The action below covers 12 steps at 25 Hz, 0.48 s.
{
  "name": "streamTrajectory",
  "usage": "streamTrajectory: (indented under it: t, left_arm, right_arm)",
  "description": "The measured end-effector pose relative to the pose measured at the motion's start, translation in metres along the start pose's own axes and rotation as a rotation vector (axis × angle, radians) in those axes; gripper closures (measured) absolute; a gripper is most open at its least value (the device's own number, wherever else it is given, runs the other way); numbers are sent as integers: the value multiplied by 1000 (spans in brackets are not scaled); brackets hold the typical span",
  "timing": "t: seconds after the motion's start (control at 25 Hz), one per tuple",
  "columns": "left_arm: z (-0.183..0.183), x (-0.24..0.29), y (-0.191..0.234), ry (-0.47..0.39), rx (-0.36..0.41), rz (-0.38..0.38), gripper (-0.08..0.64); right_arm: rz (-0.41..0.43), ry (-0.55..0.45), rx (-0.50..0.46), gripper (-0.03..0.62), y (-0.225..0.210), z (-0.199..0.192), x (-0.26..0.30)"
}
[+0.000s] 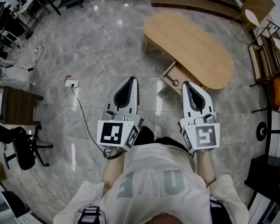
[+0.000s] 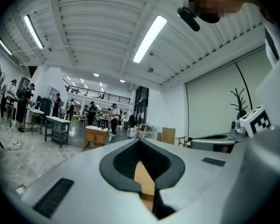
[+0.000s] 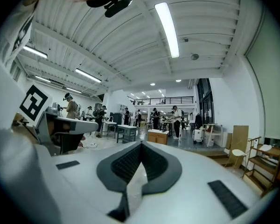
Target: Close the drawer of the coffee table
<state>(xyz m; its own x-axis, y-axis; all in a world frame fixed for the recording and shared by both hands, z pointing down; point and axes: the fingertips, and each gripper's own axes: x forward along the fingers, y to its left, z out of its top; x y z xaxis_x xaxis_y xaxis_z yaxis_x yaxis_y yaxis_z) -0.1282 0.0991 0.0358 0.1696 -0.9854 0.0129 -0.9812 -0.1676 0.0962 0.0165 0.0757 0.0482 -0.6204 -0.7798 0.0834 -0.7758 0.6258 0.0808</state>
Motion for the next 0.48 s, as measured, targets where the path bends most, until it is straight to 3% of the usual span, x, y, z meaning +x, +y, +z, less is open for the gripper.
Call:
streamTrajectory:
  t: [0.2, 0.48]
  left_arm:
    - [14, 54, 16, -21, 3, -44, 551]
    - [37, 109, 41, -65, 54, -140, 551]
  right_arm:
    - [-29, -48, -5, 586, -12, 23, 54]
    - [-135, -102, 1, 586, -22, 41, 105]
